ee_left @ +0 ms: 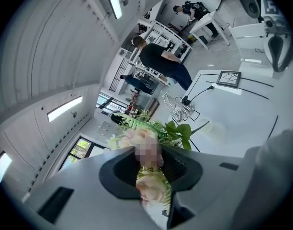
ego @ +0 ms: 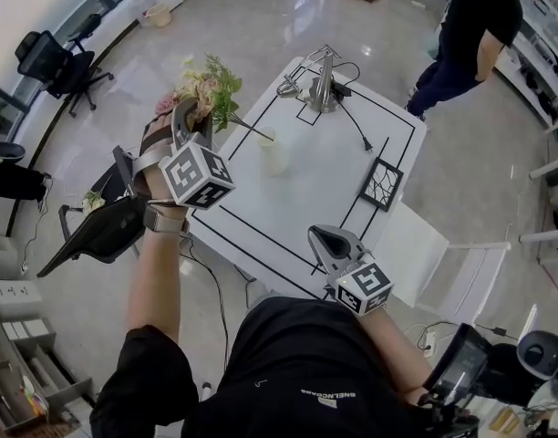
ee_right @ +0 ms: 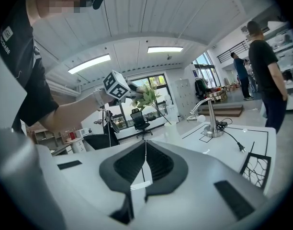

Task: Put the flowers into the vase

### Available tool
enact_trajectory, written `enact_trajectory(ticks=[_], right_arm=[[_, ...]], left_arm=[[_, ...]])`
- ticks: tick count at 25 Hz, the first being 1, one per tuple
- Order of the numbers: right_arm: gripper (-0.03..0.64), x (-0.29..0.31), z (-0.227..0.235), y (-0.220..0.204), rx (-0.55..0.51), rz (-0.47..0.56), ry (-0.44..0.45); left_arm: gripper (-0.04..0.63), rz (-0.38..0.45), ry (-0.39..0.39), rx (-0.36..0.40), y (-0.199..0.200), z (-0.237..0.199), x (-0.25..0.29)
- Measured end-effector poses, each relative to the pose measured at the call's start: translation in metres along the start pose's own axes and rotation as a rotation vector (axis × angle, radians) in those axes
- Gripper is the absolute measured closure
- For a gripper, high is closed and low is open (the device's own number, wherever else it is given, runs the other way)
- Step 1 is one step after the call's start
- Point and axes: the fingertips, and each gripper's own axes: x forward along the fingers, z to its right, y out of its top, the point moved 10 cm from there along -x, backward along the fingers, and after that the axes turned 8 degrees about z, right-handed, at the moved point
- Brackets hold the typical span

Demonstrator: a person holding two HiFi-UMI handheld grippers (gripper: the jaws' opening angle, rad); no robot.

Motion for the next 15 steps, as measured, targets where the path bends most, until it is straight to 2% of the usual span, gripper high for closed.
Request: enact_trajectory(ticks=[15], right_arm=[[0.604,-0.005,0.005,-0.009,0.018,-0.014,-0.037]], left_arm=[[0.482,-0.002,-0.062,0.134,0.012,0.071,0.037]])
